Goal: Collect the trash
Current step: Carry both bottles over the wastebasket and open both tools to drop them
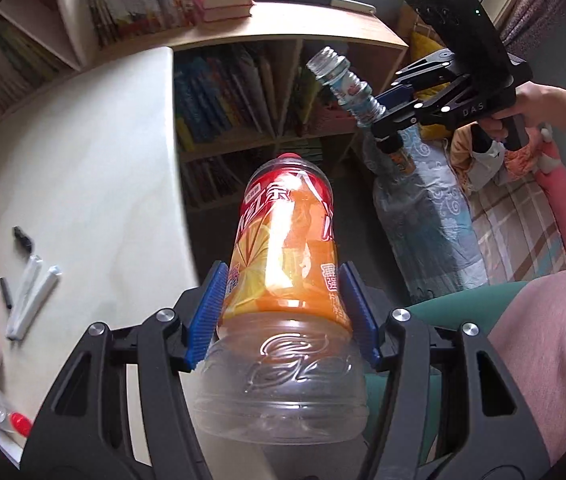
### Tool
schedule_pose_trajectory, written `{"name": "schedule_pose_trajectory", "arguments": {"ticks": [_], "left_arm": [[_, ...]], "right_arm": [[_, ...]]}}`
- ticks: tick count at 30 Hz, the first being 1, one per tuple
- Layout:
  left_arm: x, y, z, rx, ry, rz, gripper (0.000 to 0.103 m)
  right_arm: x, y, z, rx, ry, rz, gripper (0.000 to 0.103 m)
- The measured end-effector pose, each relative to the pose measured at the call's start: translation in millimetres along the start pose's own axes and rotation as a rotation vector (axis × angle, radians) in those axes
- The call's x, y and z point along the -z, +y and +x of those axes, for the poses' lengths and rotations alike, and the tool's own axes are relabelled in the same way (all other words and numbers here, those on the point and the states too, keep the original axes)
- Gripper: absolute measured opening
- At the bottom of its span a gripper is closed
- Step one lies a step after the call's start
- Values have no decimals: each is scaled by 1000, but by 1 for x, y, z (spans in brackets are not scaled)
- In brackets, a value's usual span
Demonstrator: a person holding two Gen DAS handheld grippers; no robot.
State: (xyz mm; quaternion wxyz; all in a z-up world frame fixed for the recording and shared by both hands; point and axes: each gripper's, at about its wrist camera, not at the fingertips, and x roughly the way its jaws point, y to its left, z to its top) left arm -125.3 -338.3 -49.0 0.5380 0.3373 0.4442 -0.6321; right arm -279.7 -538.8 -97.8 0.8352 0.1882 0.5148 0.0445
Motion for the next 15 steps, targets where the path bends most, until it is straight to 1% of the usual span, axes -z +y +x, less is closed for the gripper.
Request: {"name": "schedule_pose_trajectory", "arguments": {"ticks": [4,7,10,12,15], "left_arm": [[-16,-32,61,47,69,-15,55],[-22,-41,113,20,122,-49,55],[-21,-41,173,10,182,-93,55],[-17,-38,213,16,215,-117,55],[-10,-25,275,16,278,-155,55]], "right_arm": [[39,-40,18,-43,48,11,34],[64,-70,43,-74,91,21,34],[88,-106,80,-86,142,56,34],[101,-126,107,-92,160,89,34],[122,-158,157,-96,190,145,34]]}}
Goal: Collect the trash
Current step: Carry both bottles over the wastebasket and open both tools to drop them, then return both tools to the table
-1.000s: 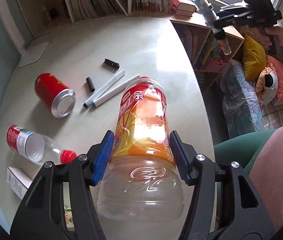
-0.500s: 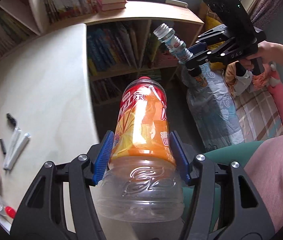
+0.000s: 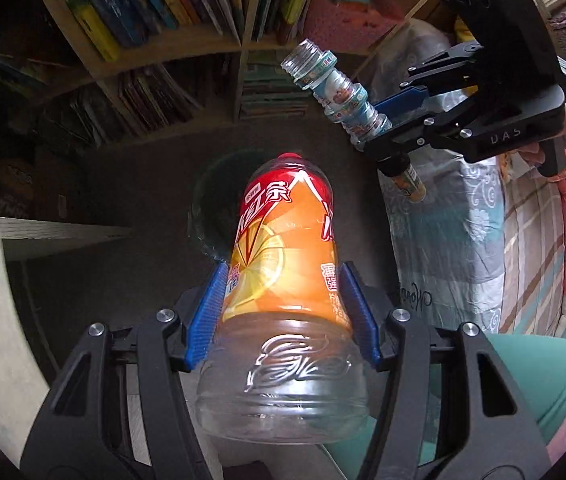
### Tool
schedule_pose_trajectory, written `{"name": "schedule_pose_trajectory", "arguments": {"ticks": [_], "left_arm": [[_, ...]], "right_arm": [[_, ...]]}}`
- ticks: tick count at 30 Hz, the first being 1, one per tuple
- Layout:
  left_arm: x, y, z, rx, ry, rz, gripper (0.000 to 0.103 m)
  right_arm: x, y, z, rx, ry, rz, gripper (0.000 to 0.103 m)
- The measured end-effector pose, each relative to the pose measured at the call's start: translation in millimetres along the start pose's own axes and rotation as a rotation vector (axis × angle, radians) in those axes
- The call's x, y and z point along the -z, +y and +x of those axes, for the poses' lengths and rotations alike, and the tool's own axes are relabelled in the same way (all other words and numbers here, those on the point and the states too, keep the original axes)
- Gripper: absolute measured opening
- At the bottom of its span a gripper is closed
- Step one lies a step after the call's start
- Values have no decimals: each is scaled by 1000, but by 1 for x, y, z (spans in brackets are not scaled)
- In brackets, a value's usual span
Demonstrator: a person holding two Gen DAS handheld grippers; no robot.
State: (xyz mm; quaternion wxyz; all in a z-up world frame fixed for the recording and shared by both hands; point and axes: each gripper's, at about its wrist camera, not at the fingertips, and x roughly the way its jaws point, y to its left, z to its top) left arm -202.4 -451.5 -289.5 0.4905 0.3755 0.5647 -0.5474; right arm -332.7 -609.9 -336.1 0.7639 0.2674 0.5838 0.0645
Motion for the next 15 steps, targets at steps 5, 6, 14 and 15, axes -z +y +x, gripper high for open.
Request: {"name": "schedule_pose_trajectory", "arguments": {"ticks": [5,6,14,15], "left_arm": [[-16,29,101,-13,108,-50,55],[-18,33,116,-24,126,-56,55],[-27,44,190,-37,197,-29,57],[-28,45,191,-29,206,-33,58]], "right_arm": [[14,-62,95,5,54,94,34],[17,-73,112,9,64,122,34],[34,-121,190,30,118,185,46],[36,-123,191,26,119,192,49]]}}
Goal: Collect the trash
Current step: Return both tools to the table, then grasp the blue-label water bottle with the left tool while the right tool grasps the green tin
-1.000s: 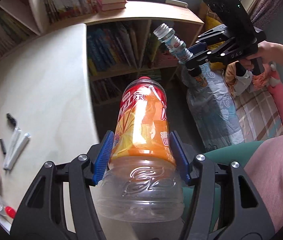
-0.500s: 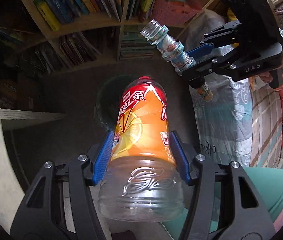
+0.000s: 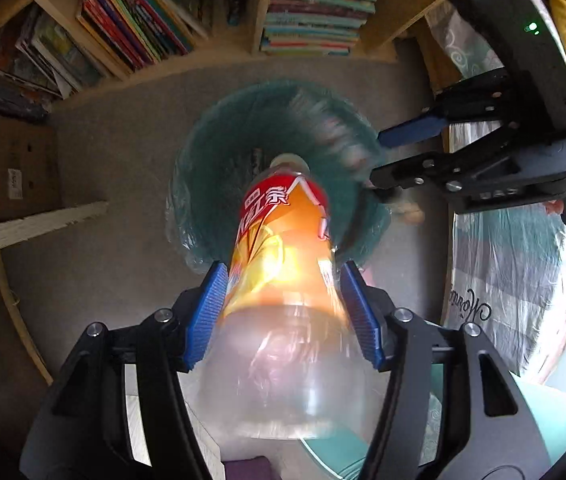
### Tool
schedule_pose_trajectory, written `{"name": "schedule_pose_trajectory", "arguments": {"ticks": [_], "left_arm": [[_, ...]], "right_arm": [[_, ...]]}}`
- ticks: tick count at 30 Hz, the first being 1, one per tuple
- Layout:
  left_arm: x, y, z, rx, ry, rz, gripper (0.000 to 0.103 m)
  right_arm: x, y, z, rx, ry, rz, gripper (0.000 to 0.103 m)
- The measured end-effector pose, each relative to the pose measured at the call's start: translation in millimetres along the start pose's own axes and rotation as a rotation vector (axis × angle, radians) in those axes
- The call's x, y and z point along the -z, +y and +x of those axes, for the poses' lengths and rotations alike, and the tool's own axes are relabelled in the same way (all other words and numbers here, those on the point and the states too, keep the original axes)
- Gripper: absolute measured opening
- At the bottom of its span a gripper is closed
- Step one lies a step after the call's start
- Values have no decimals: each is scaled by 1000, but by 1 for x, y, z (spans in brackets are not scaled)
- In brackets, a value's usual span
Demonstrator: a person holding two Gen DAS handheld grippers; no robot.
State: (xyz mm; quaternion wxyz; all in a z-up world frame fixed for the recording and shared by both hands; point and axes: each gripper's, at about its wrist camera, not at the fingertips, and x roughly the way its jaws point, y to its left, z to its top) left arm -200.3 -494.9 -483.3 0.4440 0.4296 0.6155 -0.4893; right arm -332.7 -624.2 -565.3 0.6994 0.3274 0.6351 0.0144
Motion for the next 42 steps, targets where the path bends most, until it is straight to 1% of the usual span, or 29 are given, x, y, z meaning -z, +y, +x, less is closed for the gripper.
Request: {"name": "schedule_pose_trajectory", "arguments": {"ticks": [1,2,4,6,9,13,15,17,18,20,21,22,24,26,27,29,31,32,35,37,39,42], "left_arm": [[1,2,-1,-4,5,-4,61],[3,2,-5,8,-2,-2,64],[7,2,-16,5,-22,0,68],[13,0,-30,13,-34,-10,69],[26,-3,-62,30,-71,-31,69],[62,-22,-134,69,-155,-78,69],[86,-33,-174,67,-200,-86,69],[112,-43,-218,64,-249,-125,73],[126,-46,-238,78,-272,-152,73],[155,-48,-280,91,-321,-207,74],[171,-48,-300,75,-349,-226,74],[189,-47,-322,53,-384,-259,78],[225,-40,-356,22,-452,-330,79],[267,-26,-389,-47,-521,-407,79],[284,-19,-400,-82,-542,-436,79],[322,-2,-419,-164,-563,-511,79],[363,17,-432,-227,-589,-588,79],[381,28,-438,-242,-607,-621,79],[435,65,-448,-303,-635,-729,79],[465,91,-451,-326,-645,-782,79],[494,117,-450,-348,-650,-824,79],[530,157,-444,-370,-623,-880,79]], "right_arm": [[1,0,-2,10,-5,-6,50],[1,-2,-5,15,-9,-12,50],[3,-2,-16,3,-16,-14,51],[3,-3,-32,-1,-23,-22,51],[2,4,-63,-18,-36,-45,51],[4,33,-120,-65,-67,-110,51],[7,59,-154,-85,-87,-155,51],[7,88,-187,-113,-103,-213,51],[8,103,-202,-121,-111,-241,51],[3,139,-234,-163,-121,-309,51],[-2,157,-248,-175,-126,-347,51],[-6,176,-261,-192,-129,-390,51],[-20,223,-287,-223,-136,-504,51],[-36,272,-309,-262,-139,-611,51],[-45,297,-318,-274,-143,-662,51],[-61,346,-334,-287,-164,-755,52],[-74,398,-344,-307,-183,-838,55],[-78,422,-346,-312,-194,-872,58],[-89,495,-340,-318,-211,-968,58],[-97,540,-329,-346,-187,-1000,58],[-102,586,-311,-354,-166,-1042,58],[-106,659,-279,-370,-115,-1084,58]]}}
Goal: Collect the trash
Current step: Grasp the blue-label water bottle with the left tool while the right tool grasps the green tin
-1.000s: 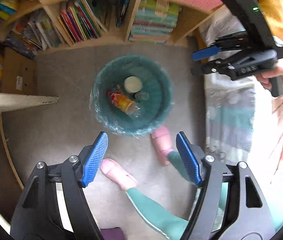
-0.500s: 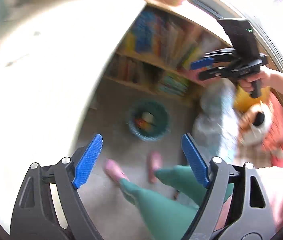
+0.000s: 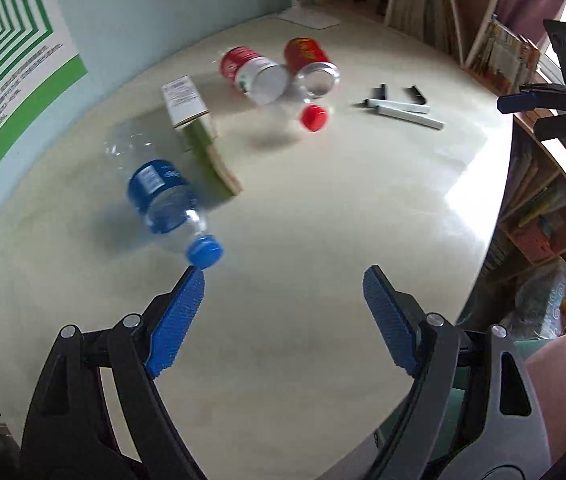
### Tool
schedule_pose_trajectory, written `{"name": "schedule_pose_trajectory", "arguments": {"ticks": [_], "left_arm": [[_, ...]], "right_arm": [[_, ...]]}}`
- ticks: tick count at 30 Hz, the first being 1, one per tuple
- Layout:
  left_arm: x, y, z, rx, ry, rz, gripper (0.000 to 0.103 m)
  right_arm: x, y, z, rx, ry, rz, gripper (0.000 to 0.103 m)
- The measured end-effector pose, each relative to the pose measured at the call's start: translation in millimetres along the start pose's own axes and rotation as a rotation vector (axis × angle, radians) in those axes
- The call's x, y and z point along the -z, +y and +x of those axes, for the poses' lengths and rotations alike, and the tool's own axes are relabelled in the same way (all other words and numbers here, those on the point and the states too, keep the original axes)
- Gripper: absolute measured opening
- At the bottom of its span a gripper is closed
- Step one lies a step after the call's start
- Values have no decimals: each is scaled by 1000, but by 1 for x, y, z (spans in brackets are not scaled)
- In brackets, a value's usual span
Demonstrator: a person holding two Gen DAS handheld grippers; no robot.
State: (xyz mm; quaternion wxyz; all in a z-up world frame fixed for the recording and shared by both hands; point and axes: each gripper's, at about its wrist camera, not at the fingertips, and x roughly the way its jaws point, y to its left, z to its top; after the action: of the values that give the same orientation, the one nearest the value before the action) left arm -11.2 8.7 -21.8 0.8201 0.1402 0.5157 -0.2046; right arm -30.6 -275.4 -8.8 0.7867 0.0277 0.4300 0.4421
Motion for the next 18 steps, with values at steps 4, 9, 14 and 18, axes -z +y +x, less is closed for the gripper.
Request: {"name": "schedule_pose_trajectory", "arguments": {"ticks": [4,9,14,18], "left_arm": [[4,50,15,-3,14,-28,80],[-3,78,37,27,11,-41,86],[-14,88,60,24,11,-18,89],[-25,99,75,31,20,-23,89]], "right_arm": [[-55,14,66,-43,36,0,59],[-100,15,135,-31,112,37,59],[-130,6,185,-4,198,42,59],[-148,-4,221,29,252,83,59]]}}
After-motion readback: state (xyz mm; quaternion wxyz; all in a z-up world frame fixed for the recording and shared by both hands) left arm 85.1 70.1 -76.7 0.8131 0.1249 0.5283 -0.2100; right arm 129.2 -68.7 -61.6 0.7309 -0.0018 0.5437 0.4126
